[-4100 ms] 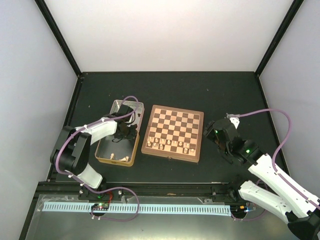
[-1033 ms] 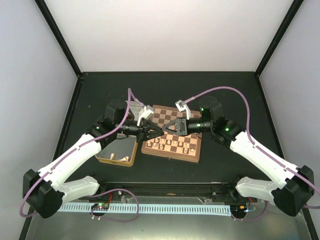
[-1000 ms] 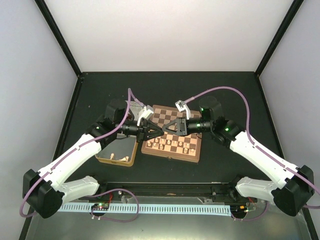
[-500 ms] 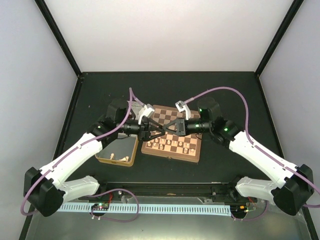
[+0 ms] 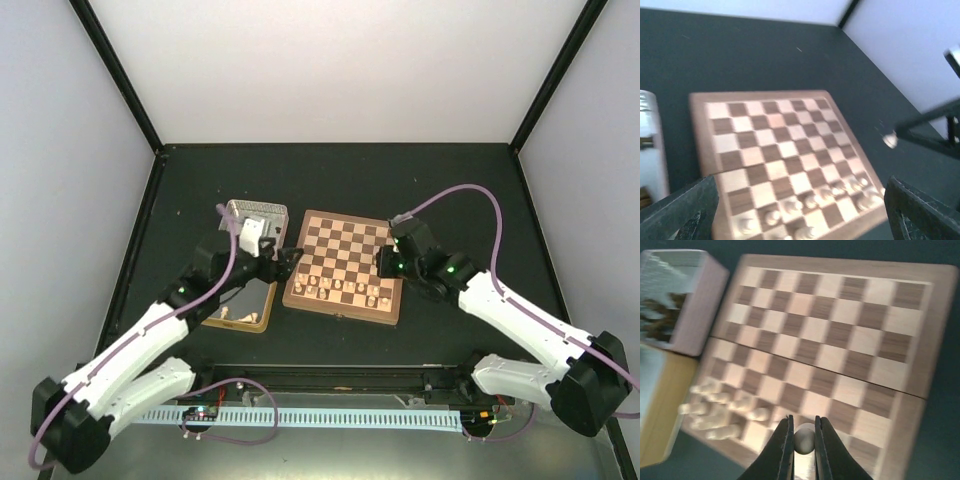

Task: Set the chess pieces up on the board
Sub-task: Place the chess piece on the chessboard.

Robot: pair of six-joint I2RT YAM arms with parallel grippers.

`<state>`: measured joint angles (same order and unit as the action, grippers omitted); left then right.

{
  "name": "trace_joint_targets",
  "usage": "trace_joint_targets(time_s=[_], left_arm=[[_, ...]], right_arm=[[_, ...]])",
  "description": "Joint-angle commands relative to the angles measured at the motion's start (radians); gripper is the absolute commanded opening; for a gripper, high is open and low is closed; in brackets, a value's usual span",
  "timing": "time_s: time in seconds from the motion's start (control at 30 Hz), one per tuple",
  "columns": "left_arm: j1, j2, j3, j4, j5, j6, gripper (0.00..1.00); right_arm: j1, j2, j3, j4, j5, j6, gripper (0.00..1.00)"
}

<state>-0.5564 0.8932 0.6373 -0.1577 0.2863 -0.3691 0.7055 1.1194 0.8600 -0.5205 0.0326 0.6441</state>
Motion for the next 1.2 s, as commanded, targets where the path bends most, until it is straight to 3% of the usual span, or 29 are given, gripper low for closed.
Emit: trace_joint_targets(time_s=[0.0,0.17,0.5,0.9,1.17], left_arm=[[0.017,-0.137,-0.073,0.069,-0.305,-0.052,0.94],[0.028,-0.191,-0.107,0.073,-0.334,-0.077,0.94],[0.033,-0.123,-0.074,0.039,-0.292,-0.097,0.94],[0.036,-0.108,-0.068,0.025,-0.294,-0.111,0.94],[0.044,-0.107,-0.064,-0.016,-0.315,-0.131,0.94]], right_arm=[[0.005,0.017,-0.062,-0.053,0.246,0.008,0.01],[0.004,0.046,-0.126,0.01,0.208,0.034,0.01],[0.003,0.154,-0.174,0.108,0.15,0.011,0.01],[0.004,0.176,-0.21,0.082,0.067,0.033,0.01],[0.005,0.182,-0.18,0.015,0.088,0.043,0.12]])
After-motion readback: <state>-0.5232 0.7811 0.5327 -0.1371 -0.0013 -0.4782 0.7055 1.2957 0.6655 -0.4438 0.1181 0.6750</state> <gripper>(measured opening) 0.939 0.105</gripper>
